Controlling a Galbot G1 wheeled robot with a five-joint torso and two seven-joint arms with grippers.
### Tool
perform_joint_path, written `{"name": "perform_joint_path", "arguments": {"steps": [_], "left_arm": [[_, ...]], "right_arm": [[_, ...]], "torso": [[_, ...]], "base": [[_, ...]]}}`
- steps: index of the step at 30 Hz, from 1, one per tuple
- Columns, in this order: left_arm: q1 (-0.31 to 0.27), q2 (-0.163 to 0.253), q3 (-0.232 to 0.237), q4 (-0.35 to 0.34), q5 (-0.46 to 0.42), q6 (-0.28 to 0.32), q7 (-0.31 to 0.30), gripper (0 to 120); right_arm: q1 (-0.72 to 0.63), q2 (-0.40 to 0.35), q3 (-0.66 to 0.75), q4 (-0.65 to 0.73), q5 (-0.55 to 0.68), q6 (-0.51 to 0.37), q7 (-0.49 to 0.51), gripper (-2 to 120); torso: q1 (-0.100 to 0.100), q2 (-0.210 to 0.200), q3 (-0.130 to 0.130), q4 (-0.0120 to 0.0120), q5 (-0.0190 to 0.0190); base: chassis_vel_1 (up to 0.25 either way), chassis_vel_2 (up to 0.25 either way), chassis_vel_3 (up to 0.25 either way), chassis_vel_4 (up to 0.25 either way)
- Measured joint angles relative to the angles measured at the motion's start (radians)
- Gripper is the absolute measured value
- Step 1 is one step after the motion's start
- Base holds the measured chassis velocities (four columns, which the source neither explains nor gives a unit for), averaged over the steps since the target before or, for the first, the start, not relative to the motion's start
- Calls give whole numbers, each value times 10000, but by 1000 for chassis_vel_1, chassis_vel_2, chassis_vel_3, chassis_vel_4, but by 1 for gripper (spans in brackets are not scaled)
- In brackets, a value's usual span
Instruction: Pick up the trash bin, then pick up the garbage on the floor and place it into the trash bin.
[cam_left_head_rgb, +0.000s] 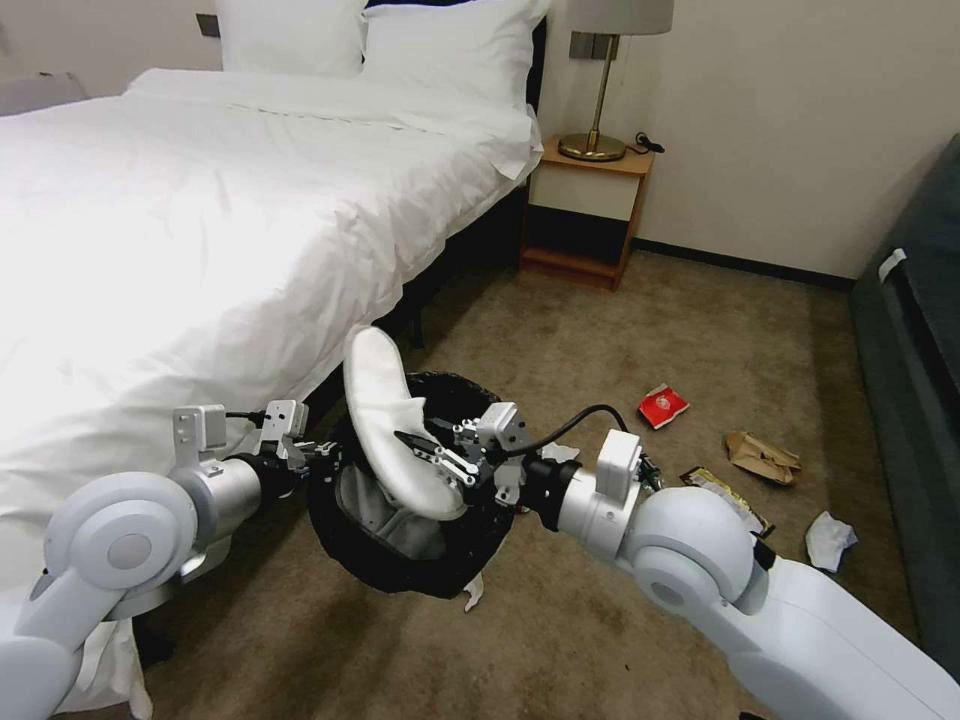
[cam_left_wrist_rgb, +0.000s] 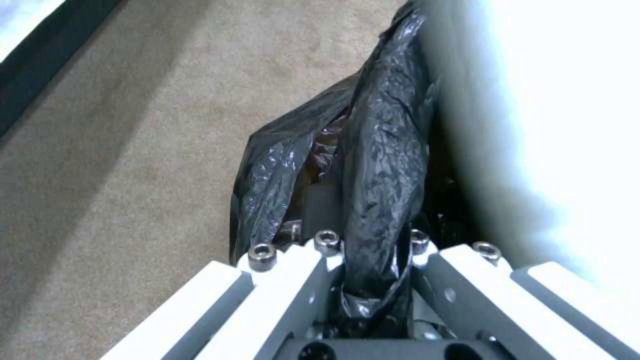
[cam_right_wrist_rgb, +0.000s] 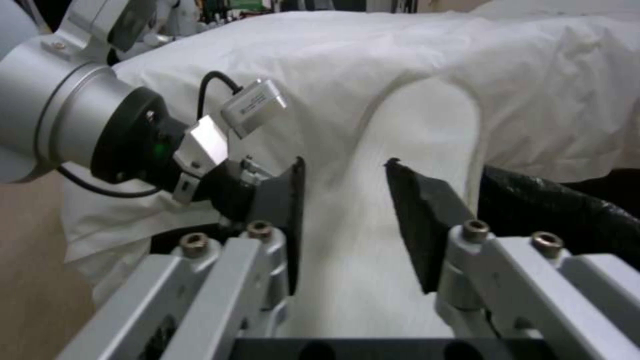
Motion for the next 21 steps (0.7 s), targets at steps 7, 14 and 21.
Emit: {"name": "perform_joint_path", "arguments": {"steps": [7,14,21], "left_arm": [[4,-67,-30,-13,-1,0,26,1],[-40,-89,-71,27,4,0,38,1],[-102,-161,-175,180,21,0,-58,1]], "right_arm": [[223,207,-52,-202,38,-8,171,65],[425,226,23,-226,163,1,365,86],[964,388,826,75,1477,-240,922,100]], "torso": [[0,-1,0,0,0],[0,0,0,-1,1],[1,0,0,0,1]], "base": [[0,0,0,0],[0,0,0,0],[0,0,0,0]]}}
